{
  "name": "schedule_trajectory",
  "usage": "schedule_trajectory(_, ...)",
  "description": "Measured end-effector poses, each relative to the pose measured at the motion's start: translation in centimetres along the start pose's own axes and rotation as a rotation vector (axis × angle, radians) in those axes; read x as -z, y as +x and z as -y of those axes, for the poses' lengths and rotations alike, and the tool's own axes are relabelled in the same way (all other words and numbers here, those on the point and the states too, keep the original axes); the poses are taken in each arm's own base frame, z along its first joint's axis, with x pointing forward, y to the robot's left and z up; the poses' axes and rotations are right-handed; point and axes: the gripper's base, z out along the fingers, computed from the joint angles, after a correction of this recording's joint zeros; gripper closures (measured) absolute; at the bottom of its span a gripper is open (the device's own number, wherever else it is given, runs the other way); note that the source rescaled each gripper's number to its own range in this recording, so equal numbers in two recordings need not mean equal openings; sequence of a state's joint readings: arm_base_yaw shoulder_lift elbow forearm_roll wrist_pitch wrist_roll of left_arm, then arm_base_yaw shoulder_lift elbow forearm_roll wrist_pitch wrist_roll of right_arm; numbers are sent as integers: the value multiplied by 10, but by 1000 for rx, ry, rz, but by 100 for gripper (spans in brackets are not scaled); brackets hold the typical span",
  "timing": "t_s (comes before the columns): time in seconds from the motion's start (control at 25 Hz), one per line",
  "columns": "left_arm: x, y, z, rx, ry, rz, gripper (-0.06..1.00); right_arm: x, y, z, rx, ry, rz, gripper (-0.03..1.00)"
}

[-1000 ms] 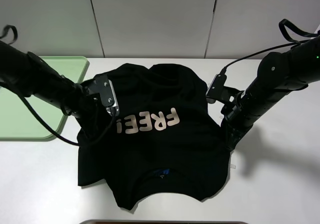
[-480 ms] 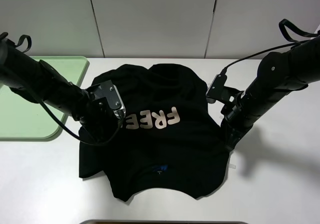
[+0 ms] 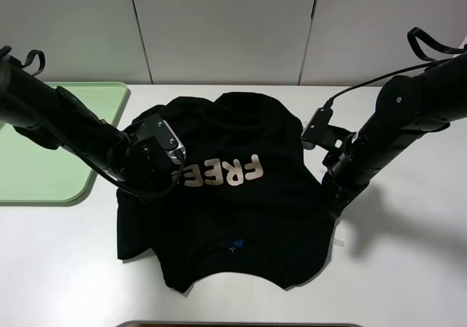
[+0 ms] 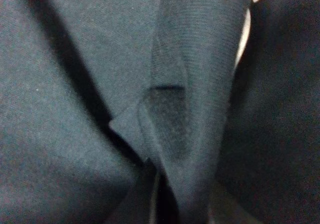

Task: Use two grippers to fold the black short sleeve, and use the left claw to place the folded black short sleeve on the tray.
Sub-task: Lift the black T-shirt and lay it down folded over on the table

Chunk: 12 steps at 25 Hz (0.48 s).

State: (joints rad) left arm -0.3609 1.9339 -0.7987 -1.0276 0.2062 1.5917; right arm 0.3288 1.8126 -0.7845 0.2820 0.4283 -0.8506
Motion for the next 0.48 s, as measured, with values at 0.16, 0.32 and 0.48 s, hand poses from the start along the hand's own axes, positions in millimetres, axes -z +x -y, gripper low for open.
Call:
schedule_trajectory(0.16,22,-12,8,-15,42,63,90,16,-4,2,-50,43,51,94)
schedule_trajectory(0.32,62,-30,16,-35,24,174,90,47,-11,3,-63,114,148,94)
schedule_trajectory(0.48,108,-43,28,-91,-21,299,90,87,-14,0,-66,191,262,94)
